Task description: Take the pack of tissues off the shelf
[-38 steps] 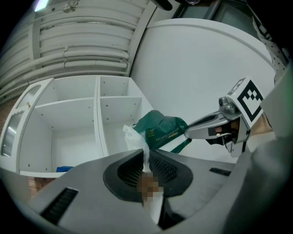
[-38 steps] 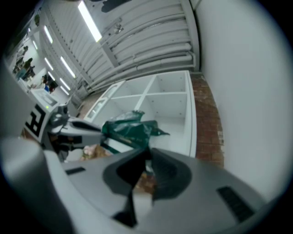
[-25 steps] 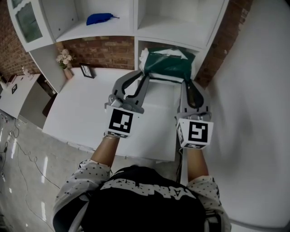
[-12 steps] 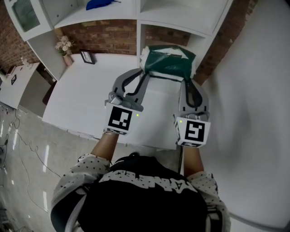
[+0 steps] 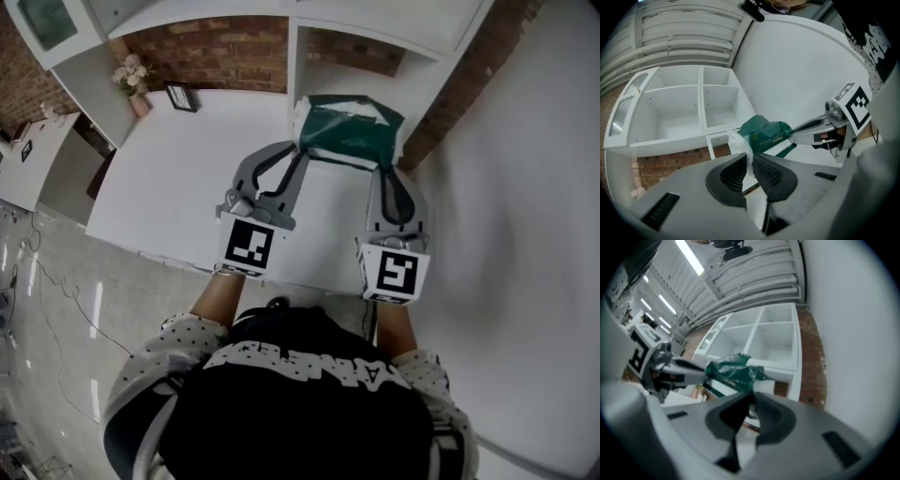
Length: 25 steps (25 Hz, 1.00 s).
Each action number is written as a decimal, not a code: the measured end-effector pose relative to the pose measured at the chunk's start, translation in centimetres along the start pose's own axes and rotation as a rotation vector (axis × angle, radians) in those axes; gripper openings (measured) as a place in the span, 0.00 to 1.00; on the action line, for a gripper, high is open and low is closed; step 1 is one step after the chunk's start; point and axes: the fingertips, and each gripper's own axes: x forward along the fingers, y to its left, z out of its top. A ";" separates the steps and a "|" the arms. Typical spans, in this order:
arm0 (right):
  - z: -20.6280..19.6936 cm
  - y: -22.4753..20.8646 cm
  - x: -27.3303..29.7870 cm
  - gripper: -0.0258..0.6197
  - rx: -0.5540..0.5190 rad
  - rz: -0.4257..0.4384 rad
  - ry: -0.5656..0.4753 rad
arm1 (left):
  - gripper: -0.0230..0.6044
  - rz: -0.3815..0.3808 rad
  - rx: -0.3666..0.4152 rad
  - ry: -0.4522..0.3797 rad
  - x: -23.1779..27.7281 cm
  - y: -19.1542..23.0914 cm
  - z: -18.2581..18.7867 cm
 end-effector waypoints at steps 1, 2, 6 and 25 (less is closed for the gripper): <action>-0.2 0.1 -0.1 0.13 0.003 0.000 0.006 | 0.14 -0.003 -0.001 0.004 -0.1 -0.1 -0.2; -0.5 0.1 -0.1 0.13 0.007 0.000 0.014 | 0.14 -0.005 -0.002 0.007 -0.1 -0.2 -0.3; -1.4 0.2 -0.3 0.13 0.018 0.001 0.037 | 0.14 -0.011 -0.006 0.026 -0.2 -0.7 -1.1; -2.4 0.8 -0.6 0.13 0.036 0.018 0.066 | 0.14 -0.009 -0.002 0.040 -0.7 -1.0 -1.9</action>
